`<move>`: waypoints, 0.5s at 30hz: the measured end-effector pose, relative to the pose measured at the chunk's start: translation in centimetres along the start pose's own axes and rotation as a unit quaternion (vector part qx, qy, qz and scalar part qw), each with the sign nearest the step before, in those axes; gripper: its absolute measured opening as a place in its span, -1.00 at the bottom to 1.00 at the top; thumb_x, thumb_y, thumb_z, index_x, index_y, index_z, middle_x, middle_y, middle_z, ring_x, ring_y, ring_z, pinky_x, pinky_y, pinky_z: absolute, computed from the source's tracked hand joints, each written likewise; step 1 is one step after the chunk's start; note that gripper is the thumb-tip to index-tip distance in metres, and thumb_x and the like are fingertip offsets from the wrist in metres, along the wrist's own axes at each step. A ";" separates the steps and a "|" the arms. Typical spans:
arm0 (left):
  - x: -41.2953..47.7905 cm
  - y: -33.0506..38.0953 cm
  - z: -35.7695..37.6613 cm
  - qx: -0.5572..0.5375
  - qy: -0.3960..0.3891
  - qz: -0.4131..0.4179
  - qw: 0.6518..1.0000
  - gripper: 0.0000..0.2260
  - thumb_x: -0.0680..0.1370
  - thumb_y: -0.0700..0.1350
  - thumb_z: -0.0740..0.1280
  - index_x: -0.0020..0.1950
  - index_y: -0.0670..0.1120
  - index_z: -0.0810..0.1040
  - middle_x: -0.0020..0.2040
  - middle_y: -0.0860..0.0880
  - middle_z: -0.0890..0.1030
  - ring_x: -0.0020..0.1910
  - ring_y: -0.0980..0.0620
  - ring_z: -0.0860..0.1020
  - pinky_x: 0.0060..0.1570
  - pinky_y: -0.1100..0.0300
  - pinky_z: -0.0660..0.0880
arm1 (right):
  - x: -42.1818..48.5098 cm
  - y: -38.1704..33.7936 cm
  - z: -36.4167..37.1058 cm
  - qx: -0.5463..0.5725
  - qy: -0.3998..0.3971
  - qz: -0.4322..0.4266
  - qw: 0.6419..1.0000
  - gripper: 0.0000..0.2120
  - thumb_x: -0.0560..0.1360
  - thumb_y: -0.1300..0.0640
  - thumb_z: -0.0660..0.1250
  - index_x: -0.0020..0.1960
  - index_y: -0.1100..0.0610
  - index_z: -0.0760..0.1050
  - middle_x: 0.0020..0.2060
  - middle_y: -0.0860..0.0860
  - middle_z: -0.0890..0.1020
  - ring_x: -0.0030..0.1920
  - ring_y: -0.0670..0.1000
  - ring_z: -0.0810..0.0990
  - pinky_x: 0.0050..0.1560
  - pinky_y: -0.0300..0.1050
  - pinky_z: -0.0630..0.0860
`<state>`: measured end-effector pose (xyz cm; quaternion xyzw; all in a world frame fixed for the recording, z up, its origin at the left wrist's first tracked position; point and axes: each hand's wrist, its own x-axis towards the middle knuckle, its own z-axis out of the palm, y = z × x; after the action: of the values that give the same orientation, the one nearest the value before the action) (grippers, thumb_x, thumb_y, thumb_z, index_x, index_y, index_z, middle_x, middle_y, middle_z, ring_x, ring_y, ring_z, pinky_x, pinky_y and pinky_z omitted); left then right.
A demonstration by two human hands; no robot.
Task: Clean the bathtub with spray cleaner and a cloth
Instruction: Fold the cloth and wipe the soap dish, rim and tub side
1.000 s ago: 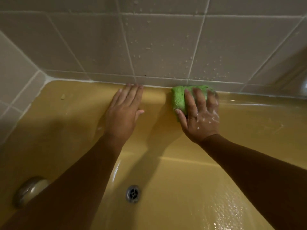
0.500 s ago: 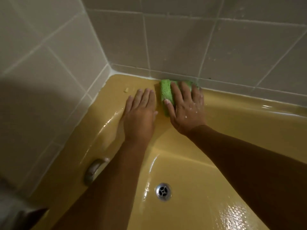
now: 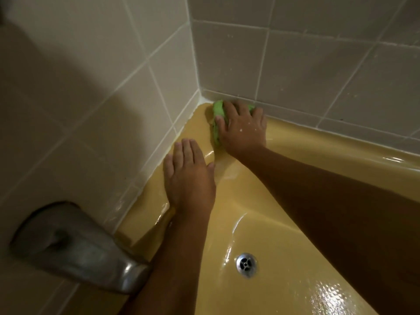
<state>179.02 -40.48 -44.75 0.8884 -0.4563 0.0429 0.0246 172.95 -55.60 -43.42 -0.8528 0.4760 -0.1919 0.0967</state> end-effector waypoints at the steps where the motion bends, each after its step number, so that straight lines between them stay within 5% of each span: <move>1: -0.1 -0.1 0.0 0.001 -0.002 0.000 1.000 -0.34 0.71 0.21 -0.01 0.70 -0.13 -0.03 0.70 -0.10 0.05 0.68 -0.08 -0.03 0.62 -0.07 -0.01 | 0.0 -0.5 0.1 0.001 -0.011 -0.034 0.999 -0.49 0.69 -0.20 0.05 0.58 -0.05 0.30 0.52 0.02 0.39 0.45 0.27 0.32 0.44 0.19 0.24; 5: 0.0 -0.8 -0.2 -0.004 -0.008 0.001 1.000 -0.33 0.70 0.22 0.01 0.70 -0.11 -0.03 0.70 -0.09 0.04 0.68 -0.05 -0.04 0.62 -0.06 -0.04 | -0.2 -0.3 0.1 -0.018 -0.041 -0.176 0.983 -0.49 0.67 -0.23 0.08 0.53 -0.04 0.39 0.42 0.02 0.49 0.31 0.21 0.41 0.31 0.12 0.32; 10: -0.7 -1.6 -0.4 -0.004 -0.013 0.013 1.000 -0.34 0.70 0.21 -0.03 0.70 -0.12 -0.05 0.70 -0.09 0.03 0.68 -0.04 -0.04 0.62 -0.07 -0.01 | 1.0 -1.7 0.8 -0.053 -0.021 -0.083 0.995 -0.49 0.65 -0.20 0.07 0.46 0.04 0.45 0.36 0.08 0.54 0.30 0.24 0.45 0.32 0.15 0.36; 15: -1.0 -2.6 -0.1 -0.016 -0.001 0.019 1.000 -0.33 0.69 0.21 0.06 0.69 -0.14 0.00 0.69 -0.11 0.09 0.68 -0.05 0.02 0.62 -0.04 0.01 | -0.9 -1.0 1.9 -0.010 -0.030 -0.230 0.973 -0.48 0.66 -0.23 0.04 0.41 0.04 0.50 0.30 0.06 0.60 0.20 0.21 0.53 0.29 0.15 0.40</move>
<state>180.54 -38.15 -44.78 0.8792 -0.4736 0.0354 0.0376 174.06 -54.35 -44.99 -0.9459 0.2655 -0.1781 0.0556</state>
